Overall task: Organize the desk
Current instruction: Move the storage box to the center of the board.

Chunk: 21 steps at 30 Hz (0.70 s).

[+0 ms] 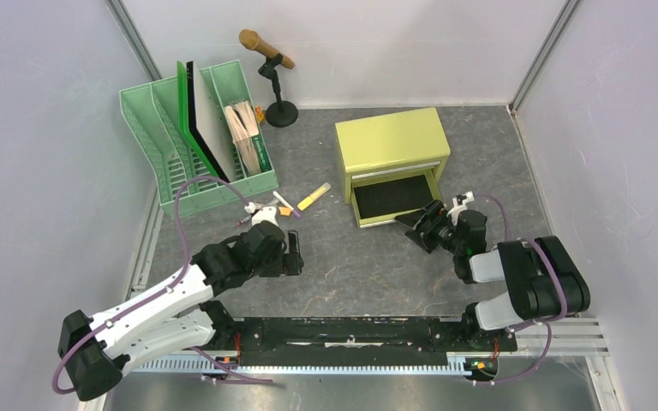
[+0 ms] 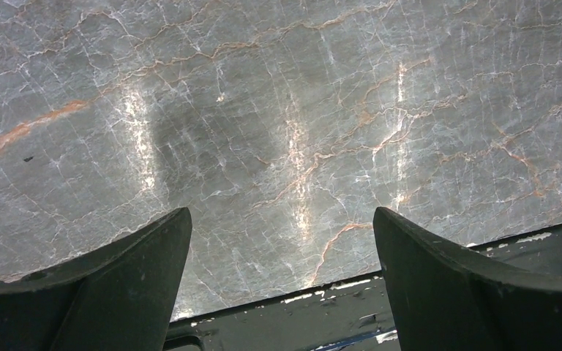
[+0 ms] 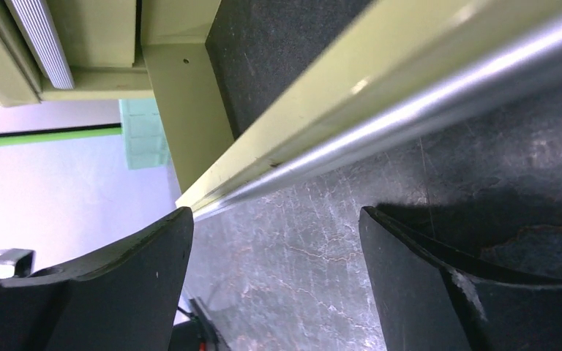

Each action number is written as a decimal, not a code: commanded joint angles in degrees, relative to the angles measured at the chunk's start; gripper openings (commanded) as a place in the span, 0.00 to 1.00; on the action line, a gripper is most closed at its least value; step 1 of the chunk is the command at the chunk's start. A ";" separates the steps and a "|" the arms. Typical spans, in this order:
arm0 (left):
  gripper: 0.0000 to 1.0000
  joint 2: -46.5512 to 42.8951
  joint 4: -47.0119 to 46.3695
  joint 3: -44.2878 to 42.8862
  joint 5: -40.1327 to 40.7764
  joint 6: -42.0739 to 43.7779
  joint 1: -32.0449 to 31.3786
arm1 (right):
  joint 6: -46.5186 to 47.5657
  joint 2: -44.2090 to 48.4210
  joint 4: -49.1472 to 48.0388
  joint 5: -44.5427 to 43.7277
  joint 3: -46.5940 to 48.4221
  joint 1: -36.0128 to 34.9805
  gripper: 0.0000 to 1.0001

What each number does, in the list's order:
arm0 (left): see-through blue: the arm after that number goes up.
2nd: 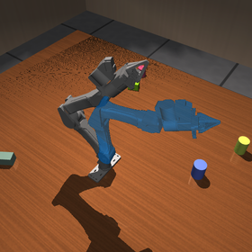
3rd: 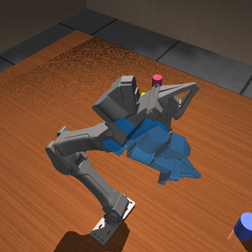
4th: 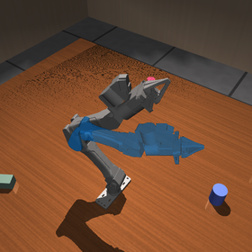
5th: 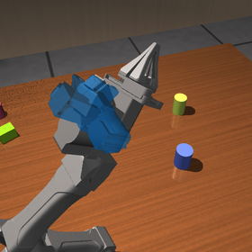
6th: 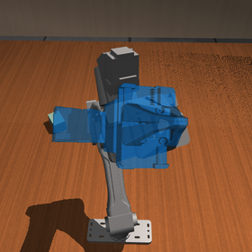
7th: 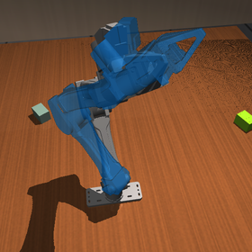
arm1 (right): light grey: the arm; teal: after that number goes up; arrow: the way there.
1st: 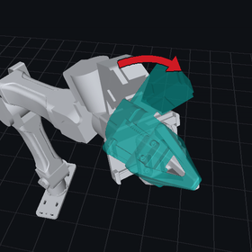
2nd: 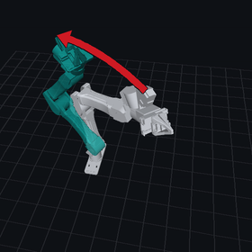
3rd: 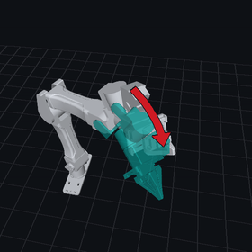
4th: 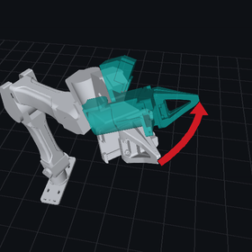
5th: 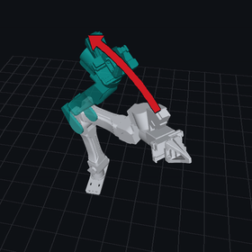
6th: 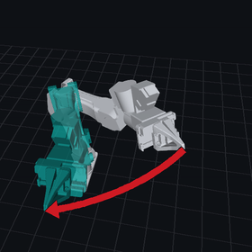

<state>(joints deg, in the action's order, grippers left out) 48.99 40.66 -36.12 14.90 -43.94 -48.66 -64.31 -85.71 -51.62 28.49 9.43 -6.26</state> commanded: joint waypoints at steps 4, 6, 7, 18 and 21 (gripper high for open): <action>1.00 -2.00 -0.32 1.44 1.10 -3.50 -0.11 | 19.68 9.76 27.75 -5.84 6.84 -0.15 0.96; 1.00 -2.68 -0.41 2.64 1.40 -5.08 -0.11 | 23.23 13.15 33.95 -9.16 7.91 -0.15 0.98; 1.00 -3.02 -0.36 3.38 2.01 -6.45 -0.11 | 24.67 15.11 35.70 -10.48 8.13 -0.07 0.98; 1.00 -6.59 0.82 7.69 1.60 -10.79 -0.11 | 31.14 28.40 46.09 -17.34 5.48 0.84 0.98; 1.00 -6.66 -0.24 7.06 1.16 -7.91 -0.11 | 31.19 30.70 46.63 -17.20 4.22 1.11 0.98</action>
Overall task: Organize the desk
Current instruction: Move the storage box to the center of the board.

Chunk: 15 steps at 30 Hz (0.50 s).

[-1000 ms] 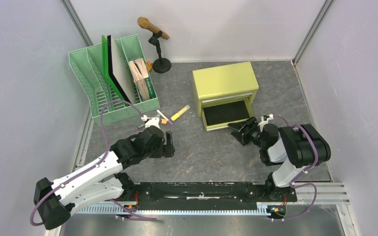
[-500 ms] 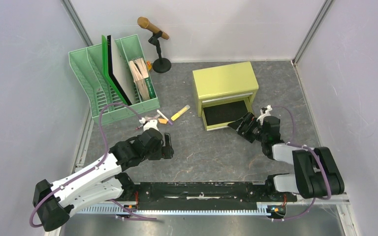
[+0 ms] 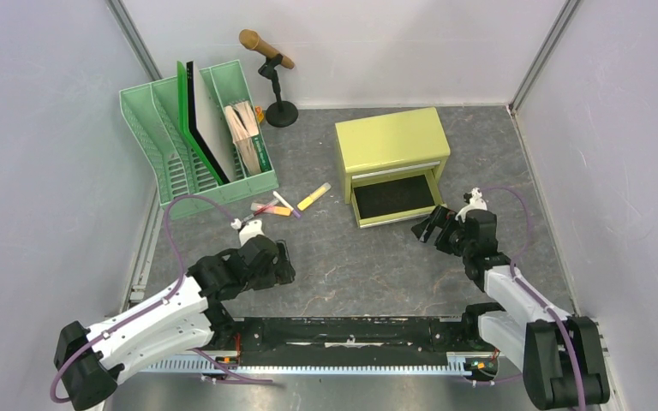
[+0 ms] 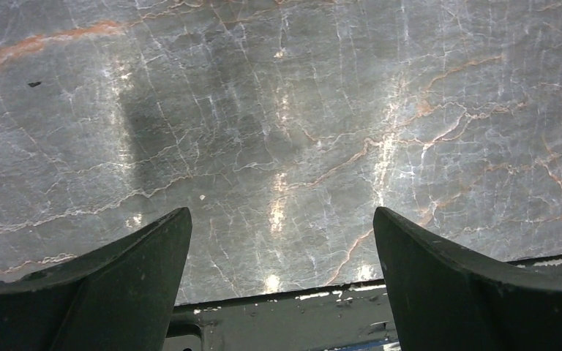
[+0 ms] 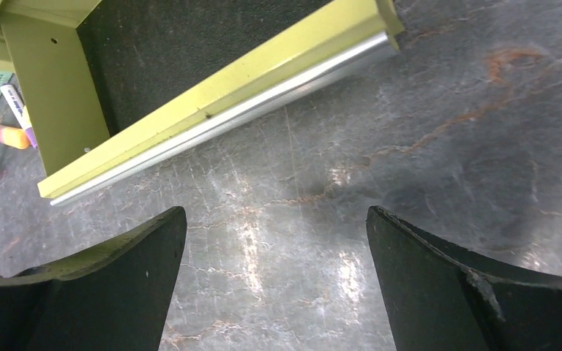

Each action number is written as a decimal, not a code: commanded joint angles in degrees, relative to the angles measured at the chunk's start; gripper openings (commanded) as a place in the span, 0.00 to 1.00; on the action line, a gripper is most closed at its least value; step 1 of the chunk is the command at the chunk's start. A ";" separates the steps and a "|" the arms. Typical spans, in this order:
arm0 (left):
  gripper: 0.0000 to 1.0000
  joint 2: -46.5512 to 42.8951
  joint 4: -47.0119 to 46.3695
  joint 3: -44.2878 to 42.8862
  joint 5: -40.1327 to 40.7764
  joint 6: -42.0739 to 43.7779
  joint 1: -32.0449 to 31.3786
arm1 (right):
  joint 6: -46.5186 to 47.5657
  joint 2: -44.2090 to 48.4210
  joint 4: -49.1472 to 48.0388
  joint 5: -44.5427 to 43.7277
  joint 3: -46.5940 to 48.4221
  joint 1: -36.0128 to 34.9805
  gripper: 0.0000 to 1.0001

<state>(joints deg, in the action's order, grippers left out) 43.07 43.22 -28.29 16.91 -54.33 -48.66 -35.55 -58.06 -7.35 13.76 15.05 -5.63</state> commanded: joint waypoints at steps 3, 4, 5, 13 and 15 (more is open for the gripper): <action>1.00 -0.63 -4.80 -1.21 -1.76 5.70 -0.11 | 2.98 3.41 3.47 -1.74 -2.07 0.46 0.98; 1.00 -0.42 -5.39 -1.39 -1.58 6.17 -0.11 | 3.05 3.32 3.81 -1.46 -2.34 0.44 0.98; 1.00 -0.18 -5.90 -1.53 -1.19 6.46 -0.11 | 3.09 3.38 4.04 -1.28 -2.74 0.45 0.98; 1.00 6.93 -7.08 -6.85 3.45 11.51 -0.11 | 2.50 6.10 5.60 -0.74 -7.00 0.48 0.98; 1.00 10.02 -6.88 -8.89 4.06 12.77 -0.11 | 2.03 6.77 5.60 -0.65 -8.34 0.44 0.98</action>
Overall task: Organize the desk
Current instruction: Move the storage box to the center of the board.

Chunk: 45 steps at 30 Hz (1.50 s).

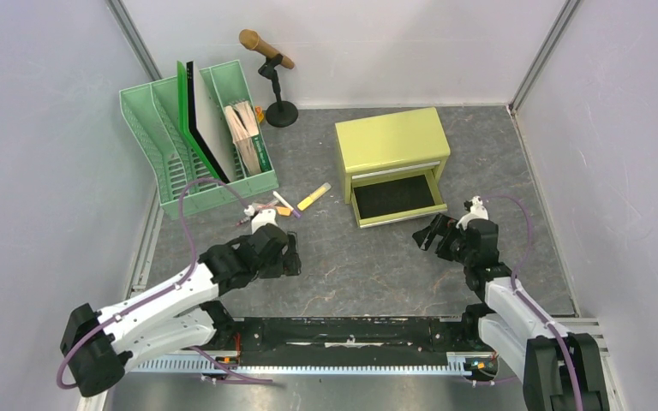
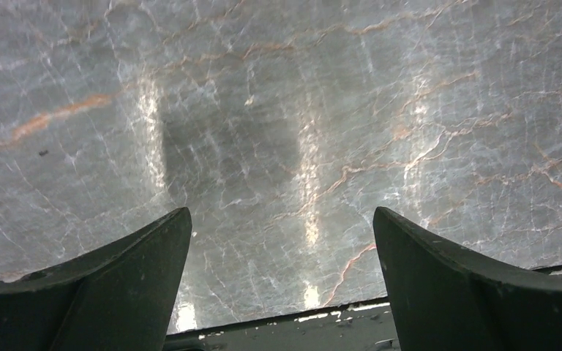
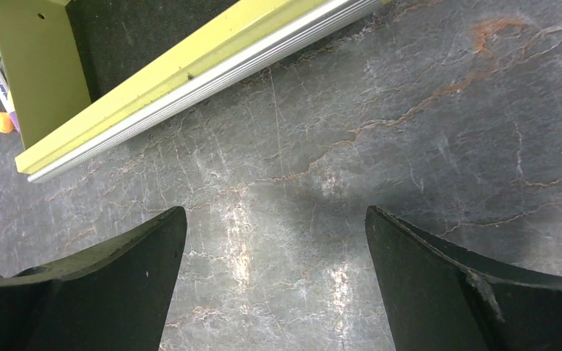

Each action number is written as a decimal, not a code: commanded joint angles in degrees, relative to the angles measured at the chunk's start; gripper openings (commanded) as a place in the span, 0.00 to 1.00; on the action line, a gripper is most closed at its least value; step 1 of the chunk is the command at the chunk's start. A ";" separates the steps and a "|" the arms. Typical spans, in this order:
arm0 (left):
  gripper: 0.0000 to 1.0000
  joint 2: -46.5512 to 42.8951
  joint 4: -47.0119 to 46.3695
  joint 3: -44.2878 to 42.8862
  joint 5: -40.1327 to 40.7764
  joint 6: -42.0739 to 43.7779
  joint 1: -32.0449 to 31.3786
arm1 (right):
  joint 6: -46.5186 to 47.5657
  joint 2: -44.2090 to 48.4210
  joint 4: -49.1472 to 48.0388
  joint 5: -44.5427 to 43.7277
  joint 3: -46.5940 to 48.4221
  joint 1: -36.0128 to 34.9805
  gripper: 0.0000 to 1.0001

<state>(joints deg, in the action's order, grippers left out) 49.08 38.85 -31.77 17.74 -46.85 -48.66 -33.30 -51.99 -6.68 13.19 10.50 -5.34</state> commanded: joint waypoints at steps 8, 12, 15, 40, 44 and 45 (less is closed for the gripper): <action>1.00 19.07 -1.15 -16.74 3.92 13.17 -0.12 | 0.11 1.30 5.35 0.88 -5.67 0.19 0.99; 1.00 28.19 2.17 -25.51 3.45 19.35 -0.11 | 0.69 2.30 5.36 0.93 -6.35 0.20 0.99; 1.00 35.52 6.11 -32.48 4.28 23.25 -0.11 | 0.78 3.12 5.31 1.26 -7.09 0.18 0.99; 1.00 56.02 -11.89 -45.53 -8.05 43.07 14.40 | 3.47 3.96 5.27 2.28 -9.54 0.21 0.99; 1.00 57.68 -13.89 -44.93 -15.48 43.29 18.23 | 3.80 3.49 5.27 2.32 -9.28 0.21 0.99; 1.00 58.42 -13.97 -45.13 -16.15 43.25 18.73 | 3.94 3.38 5.27 2.35 -9.27 0.17 0.99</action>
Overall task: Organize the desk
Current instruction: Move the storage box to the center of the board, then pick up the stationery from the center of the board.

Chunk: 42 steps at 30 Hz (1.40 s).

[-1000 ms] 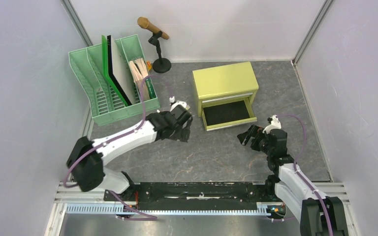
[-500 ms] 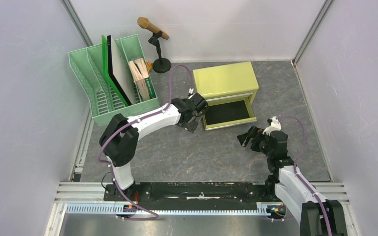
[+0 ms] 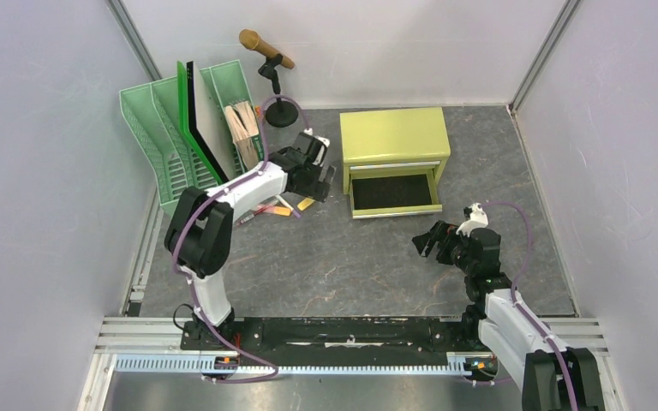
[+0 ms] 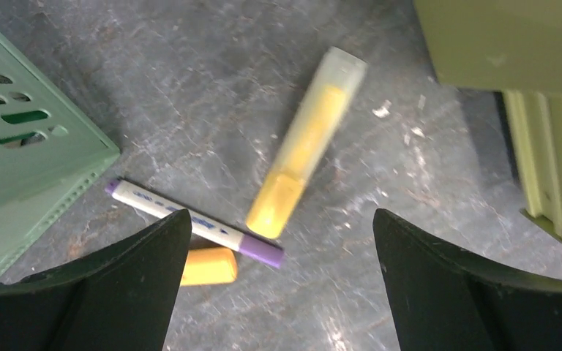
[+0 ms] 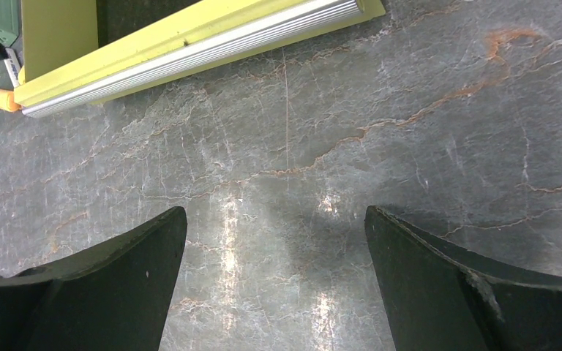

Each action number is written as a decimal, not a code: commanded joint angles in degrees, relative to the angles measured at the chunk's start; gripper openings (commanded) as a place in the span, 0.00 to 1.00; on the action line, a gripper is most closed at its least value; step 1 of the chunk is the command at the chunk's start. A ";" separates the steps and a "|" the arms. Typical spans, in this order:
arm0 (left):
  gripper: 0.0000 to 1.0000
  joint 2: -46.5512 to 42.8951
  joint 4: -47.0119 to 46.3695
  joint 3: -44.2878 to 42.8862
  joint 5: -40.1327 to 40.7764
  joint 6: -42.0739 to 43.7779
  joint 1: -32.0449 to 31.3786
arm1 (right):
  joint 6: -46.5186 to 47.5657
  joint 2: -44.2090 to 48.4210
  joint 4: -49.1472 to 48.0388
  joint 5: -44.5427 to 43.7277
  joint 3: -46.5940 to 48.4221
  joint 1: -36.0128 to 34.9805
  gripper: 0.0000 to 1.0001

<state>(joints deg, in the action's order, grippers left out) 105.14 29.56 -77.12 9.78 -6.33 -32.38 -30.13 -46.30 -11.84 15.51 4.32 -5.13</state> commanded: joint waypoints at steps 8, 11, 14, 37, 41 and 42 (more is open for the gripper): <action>0.99 9.03 -3.35 -1.37 -7.12 1.16 2.84 | 0.83 -2.83 10.43 0.14 -2.91 -0.05 0.98; 0.97 10.01 -3.11 -0.53 -4.85 -0.23 2.84 | 0.87 -2.79 10.51 0.33 -2.82 -0.04 0.99; 0.86 10.07 -3.46 0.86 -4.77 -0.60 2.85 | 1.09 -2.56 11.12 0.28 -2.52 0.03 0.99; 0.31 0.98 -7.37 14.10 -29.22 0.38 2.86 | 1.52 0.99 14.73 0.76 -0.56 -0.05 0.99; 0.28 -3.51 -7.23 17.26 -30.37 -0.97 2.85 | 1.72 1.64 15.45 1.21 0.23 0.02 0.99; 0.27 -5.10 -7.31 18.40 -30.99 -1.36 2.91 | 1.81 1.78 15.73 1.21 0.49 -0.06 0.99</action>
<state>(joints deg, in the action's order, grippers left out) 104.29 19.14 -62.92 -16.95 -5.32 -29.12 -28.60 -44.03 -7.40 16.56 5.15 -5.13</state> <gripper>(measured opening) 0.348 0.985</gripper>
